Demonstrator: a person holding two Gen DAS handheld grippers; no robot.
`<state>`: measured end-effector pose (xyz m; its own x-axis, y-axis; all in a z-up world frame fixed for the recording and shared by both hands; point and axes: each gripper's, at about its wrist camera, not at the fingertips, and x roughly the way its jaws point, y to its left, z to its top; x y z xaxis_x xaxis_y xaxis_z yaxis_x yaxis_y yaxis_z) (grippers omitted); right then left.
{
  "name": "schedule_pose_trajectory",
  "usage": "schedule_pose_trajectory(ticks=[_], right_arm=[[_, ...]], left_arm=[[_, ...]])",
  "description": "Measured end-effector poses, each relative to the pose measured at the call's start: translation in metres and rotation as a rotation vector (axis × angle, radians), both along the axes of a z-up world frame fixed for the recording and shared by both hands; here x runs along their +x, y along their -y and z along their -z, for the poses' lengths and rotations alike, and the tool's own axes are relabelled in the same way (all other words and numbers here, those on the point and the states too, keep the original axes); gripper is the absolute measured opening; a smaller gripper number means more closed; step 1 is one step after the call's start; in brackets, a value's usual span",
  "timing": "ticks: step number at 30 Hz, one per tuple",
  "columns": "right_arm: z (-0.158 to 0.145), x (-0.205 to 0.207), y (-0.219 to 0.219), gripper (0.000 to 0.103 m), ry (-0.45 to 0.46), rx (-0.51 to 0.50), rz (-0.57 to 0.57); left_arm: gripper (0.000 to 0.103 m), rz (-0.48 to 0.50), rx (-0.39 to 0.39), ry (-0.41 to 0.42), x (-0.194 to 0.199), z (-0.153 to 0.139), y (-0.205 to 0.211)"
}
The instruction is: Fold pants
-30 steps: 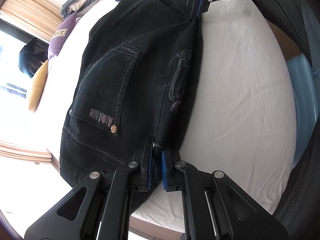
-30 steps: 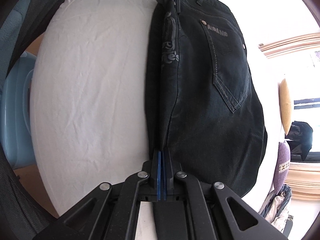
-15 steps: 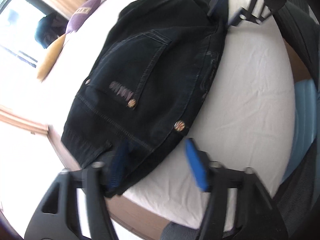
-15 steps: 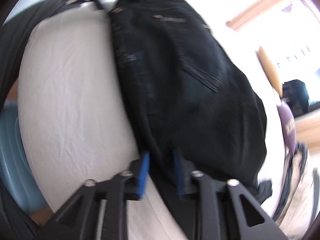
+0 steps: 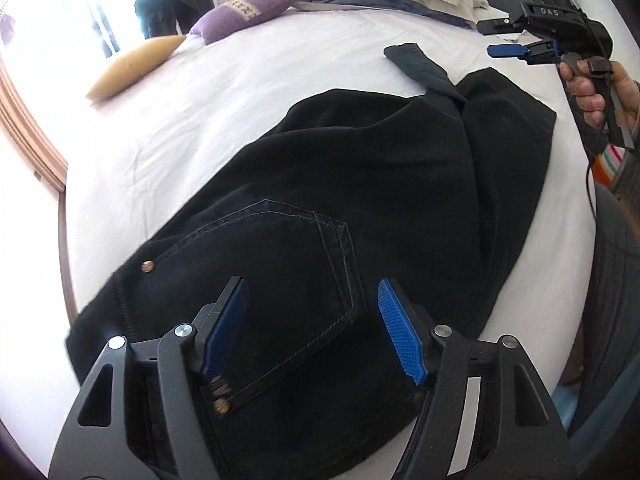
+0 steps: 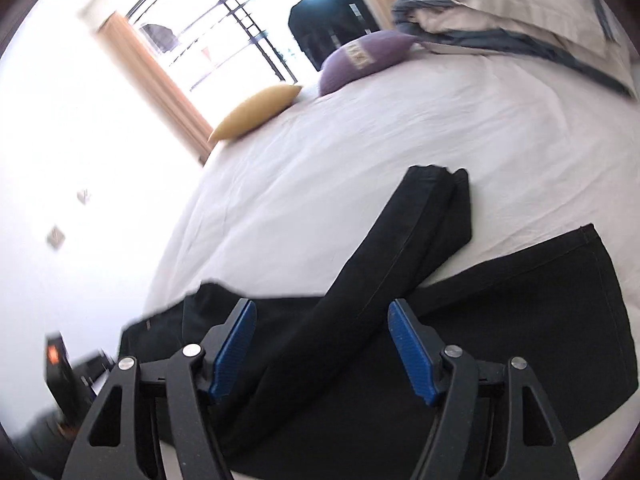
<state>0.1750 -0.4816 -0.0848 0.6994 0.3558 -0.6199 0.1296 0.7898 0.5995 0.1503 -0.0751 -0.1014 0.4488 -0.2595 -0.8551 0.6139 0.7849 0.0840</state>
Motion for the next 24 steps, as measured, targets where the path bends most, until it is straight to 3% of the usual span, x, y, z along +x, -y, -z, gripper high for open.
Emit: schedule_pose_trajectory(ticks=[2,4,9,14,19,24], right_arm=[[0.016,0.020,0.024,0.065,-0.018,0.076,0.051],[0.035,0.043,0.042,0.061,-0.045,0.135,0.088],[0.081,0.093,0.064,0.057,-0.129,0.225,0.185],[0.112,0.118,0.073,0.054,-0.203,0.258,0.225],[0.103,0.129,0.060,0.013,-0.223,0.178,0.155],[0.075,0.129,0.051,0.005,-0.206,0.095,0.131]], left_arm=[[0.064,-0.041,0.008,-0.088,0.018,0.027,0.012],[0.064,-0.062,0.035,-0.107,0.023,0.050,0.018],[0.064,-0.057,0.031,-0.119,0.030,0.055,0.024],[0.064,-0.052,0.019,-0.128,0.040,0.057,0.029],[0.064,-0.062,0.015,-0.117,0.039,0.058,0.025],[0.064,-0.067,0.015,-0.114,0.042,0.060,0.029]])
